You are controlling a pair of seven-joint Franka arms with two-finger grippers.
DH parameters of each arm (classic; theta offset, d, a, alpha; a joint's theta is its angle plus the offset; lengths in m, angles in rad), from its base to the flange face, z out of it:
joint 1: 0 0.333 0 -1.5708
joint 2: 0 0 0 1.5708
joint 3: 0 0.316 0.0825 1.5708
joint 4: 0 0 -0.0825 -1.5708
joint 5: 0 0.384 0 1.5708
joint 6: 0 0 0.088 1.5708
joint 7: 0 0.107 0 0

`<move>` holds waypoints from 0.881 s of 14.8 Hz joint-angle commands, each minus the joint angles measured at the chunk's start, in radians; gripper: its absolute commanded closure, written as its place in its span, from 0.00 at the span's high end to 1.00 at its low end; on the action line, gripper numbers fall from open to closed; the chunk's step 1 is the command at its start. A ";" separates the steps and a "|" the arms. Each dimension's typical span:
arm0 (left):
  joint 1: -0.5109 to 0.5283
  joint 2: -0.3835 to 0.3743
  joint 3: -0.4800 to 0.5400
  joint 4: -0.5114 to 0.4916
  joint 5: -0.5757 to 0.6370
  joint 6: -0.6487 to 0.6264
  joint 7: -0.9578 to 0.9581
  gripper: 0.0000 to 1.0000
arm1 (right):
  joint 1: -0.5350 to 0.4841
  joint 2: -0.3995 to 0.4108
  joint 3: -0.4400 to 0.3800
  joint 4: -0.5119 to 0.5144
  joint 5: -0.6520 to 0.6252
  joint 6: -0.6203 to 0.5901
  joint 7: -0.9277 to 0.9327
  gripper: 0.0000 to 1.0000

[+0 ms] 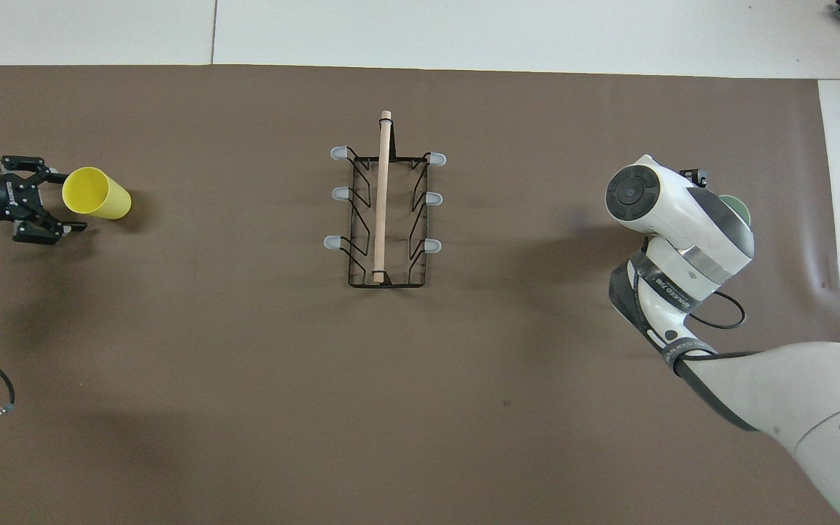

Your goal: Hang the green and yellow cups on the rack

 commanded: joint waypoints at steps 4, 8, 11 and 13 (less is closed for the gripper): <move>-0.001 -0.104 -0.010 -0.223 -0.282 0.076 0.215 1.00 | -0.053 -0.030 0.010 -0.075 -0.079 0.107 0.015 0.72; -0.033 -0.107 -0.016 -0.252 -0.426 0.144 0.233 1.00 | -0.061 -0.031 0.012 -0.065 -0.101 0.110 0.036 0.00; -0.063 -0.101 -0.021 -0.246 -0.482 0.182 0.237 1.00 | -0.065 -0.028 0.013 -0.029 -0.052 0.103 0.072 0.00; -0.083 -0.100 -0.021 -0.249 -0.509 0.213 0.236 0.90 | -0.061 -0.031 0.013 0.020 0.121 0.110 0.072 0.00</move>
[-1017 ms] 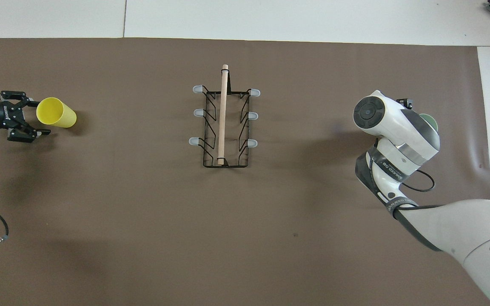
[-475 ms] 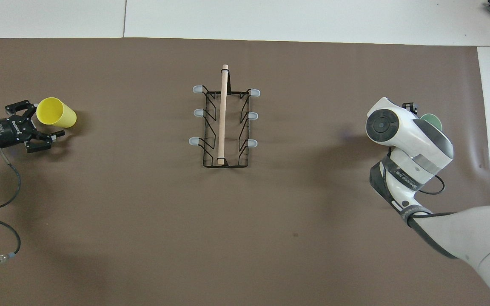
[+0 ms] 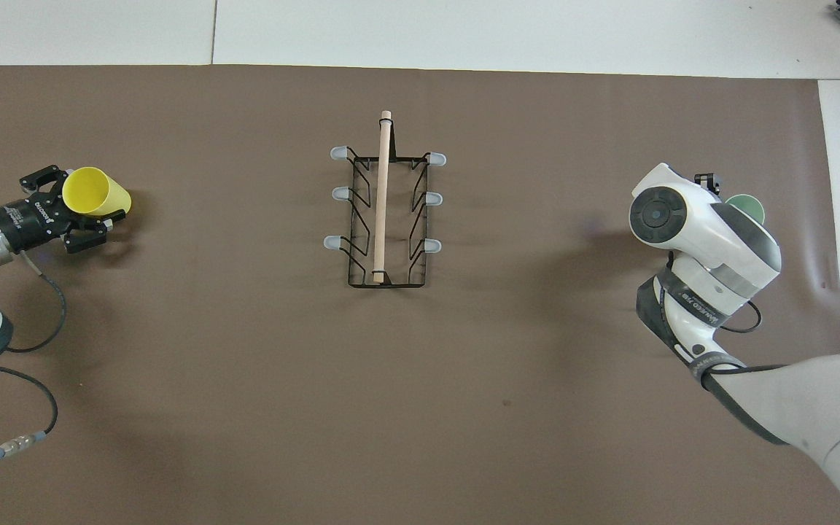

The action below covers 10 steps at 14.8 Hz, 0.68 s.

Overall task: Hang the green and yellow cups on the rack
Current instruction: 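Lift the yellow cup with the left gripper while the right gripper lifts the green cup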

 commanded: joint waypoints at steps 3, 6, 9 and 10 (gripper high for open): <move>-0.018 -0.038 0.005 -0.030 -0.042 0.034 0.018 0.00 | 0.003 -0.030 0.032 0.112 0.362 0.010 -0.004 0.00; -0.043 -0.077 0.011 0.009 -0.029 0.054 0.017 0.00 | 0.003 -0.043 0.048 0.164 0.571 0.015 0.001 0.00; -0.095 -0.135 0.014 0.020 0.045 0.137 0.011 0.00 | 0.003 -0.058 0.066 0.167 0.730 0.073 0.005 0.00; -0.107 -0.150 0.014 0.025 0.077 0.137 0.008 0.00 | 0.004 -0.066 0.081 0.166 0.808 0.082 0.010 0.00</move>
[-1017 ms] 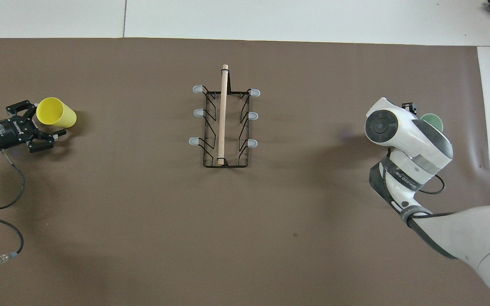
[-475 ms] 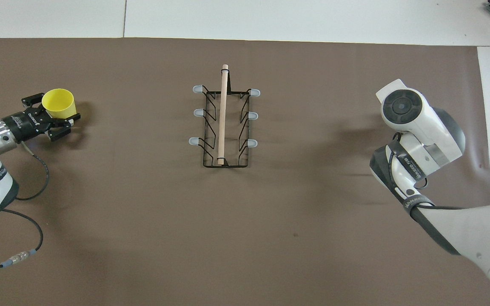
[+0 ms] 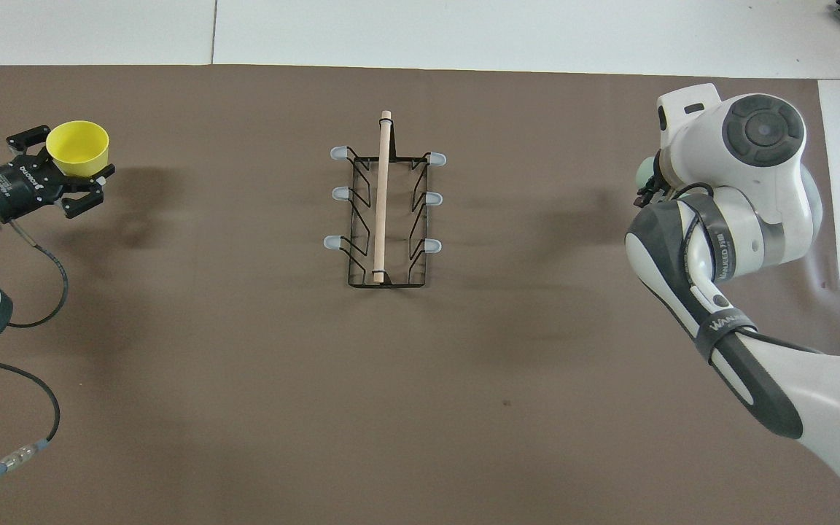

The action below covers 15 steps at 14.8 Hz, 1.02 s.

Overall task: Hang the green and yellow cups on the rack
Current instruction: 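Lift the yellow cup with the left gripper while the right gripper lifts the green cup, then carry both cups to the rack pegs with the left and right grippers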

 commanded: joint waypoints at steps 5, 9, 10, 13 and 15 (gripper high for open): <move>-0.105 -0.205 0.013 -0.032 0.305 0.033 -0.022 0.00 | -0.003 -0.050 0.085 -0.017 0.383 0.117 0.007 0.00; -0.191 -0.314 0.013 -0.055 0.540 0.032 -0.065 0.00 | 0.000 -0.073 0.128 -0.026 0.684 0.199 -0.037 0.00; -0.211 -0.334 0.013 -0.057 0.589 0.032 -0.068 0.00 | 0.003 -0.087 0.135 -0.034 0.742 0.208 -0.058 0.00; -0.254 -0.382 0.013 -0.061 0.718 0.032 -0.126 0.00 | 0.004 -0.141 0.154 -0.095 0.997 0.278 -0.179 0.00; -0.300 -0.406 0.013 -0.063 0.823 0.033 -0.129 0.00 | 0.004 -0.167 0.157 -0.124 1.217 0.288 -0.367 0.00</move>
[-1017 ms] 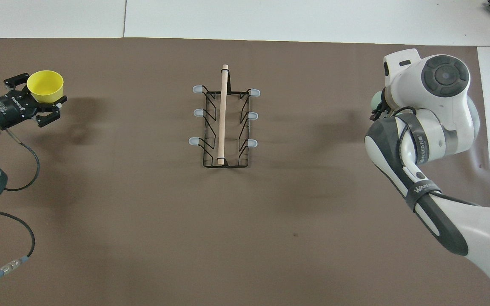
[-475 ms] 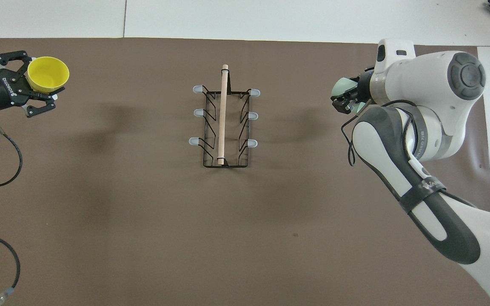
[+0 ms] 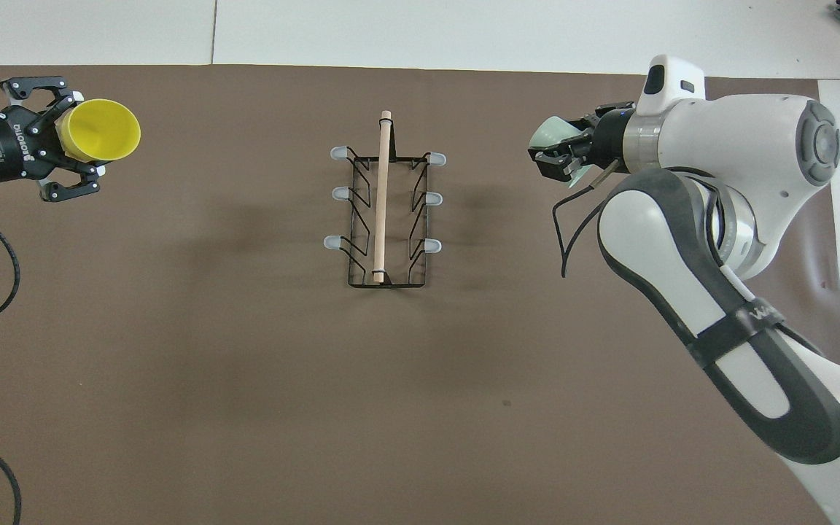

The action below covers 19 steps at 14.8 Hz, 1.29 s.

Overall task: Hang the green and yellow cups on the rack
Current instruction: 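Carry both cups to the rack pegs with the left and right grippers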

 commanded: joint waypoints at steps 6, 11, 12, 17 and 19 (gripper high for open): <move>-0.213 -0.084 0.015 -0.059 0.445 0.020 -0.093 0.00 | -0.011 -0.155 0.012 -0.207 0.829 -0.031 -0.711 0.00; -0.373 -0.085 0.012 -0.108 0.848 0.072 -0.285 0.00 | 0.017 -0.240 0.012 -0.345 1.153 -0.094 -0.876 0.00; -0.411 -0.085 0.012 -0.128 0.951 0.086 -0.311 0.00 | 0.033 -0.255 0.012 -0.371 1.234 -0.097 -0.901 0.00; -0.540 -0.076 0.009 -0.200 1.474 0.143 -0.732 0.00 | 0.065 -0.267 0.012 -0.411 1.485 -0.188 -1.034 0.00; -0.579 -0.081 0.009 -0.220 1.544 0.137 -0.789 0.00 | 0.067 -0.260 0.012 -0.431 1.565 -0.263 -1.100 0.00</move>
